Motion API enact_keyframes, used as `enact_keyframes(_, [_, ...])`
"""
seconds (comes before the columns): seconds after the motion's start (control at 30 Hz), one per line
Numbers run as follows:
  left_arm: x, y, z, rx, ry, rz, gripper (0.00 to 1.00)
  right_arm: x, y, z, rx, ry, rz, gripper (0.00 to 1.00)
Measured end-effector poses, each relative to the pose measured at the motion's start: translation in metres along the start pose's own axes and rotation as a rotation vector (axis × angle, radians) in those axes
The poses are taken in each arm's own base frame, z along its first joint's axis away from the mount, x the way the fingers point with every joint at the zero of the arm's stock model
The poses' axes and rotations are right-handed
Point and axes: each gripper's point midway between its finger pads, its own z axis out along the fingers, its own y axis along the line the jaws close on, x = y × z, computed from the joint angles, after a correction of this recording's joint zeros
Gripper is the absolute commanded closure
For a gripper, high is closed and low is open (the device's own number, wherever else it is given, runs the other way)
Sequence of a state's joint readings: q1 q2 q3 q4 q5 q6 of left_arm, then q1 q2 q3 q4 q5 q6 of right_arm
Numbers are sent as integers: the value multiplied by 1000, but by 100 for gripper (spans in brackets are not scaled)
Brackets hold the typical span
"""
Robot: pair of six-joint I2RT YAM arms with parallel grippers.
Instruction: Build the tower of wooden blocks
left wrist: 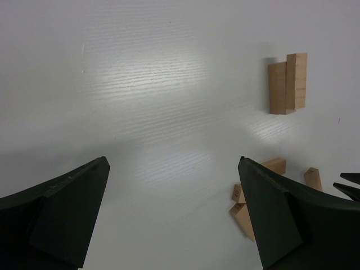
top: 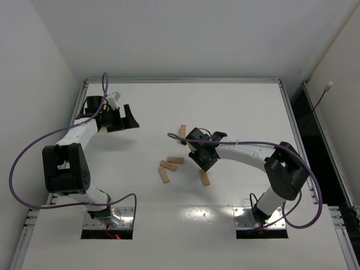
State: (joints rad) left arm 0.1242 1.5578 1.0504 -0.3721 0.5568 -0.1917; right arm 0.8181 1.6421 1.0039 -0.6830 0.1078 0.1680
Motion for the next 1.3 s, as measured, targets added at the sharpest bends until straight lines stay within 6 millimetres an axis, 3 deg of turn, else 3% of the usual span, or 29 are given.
enact_keyframes(0.07, [0, 0, 0, 0, -1, 0, 1, 3, -4, -2, 38, -15, 53, 79])
enact_keyframes(0.1, [0, 0, 0, 0, -3, 0, 1, 4, -6, -2, 54, -24, 82, 70])
enact_keyframes(0.2, [3, 0, -1, -1, -2, -3, 1, 5, -11, -4, 100, -56, 168, 57])
enact_keyframes(0.33, [4, -1, -5, -7, -10, 2, 1, 2, -15, -6, 132, -116, 265, 53])
enact_keyframes(0.63, [2, 0, -8, -30, -23, 8, 1, 9, -13, 0, 143, -163, 373, 53])
enact_keyframes(1.0, [5, 5, -5, -45, -13, 5, 1, 5, 14, 4, 33, -215, 338, 53])
enact_keyframes(1.3, [5, 6, -5, -48, -11, 9, 1, 7, 24, 8, -20, -212, 334, 56])
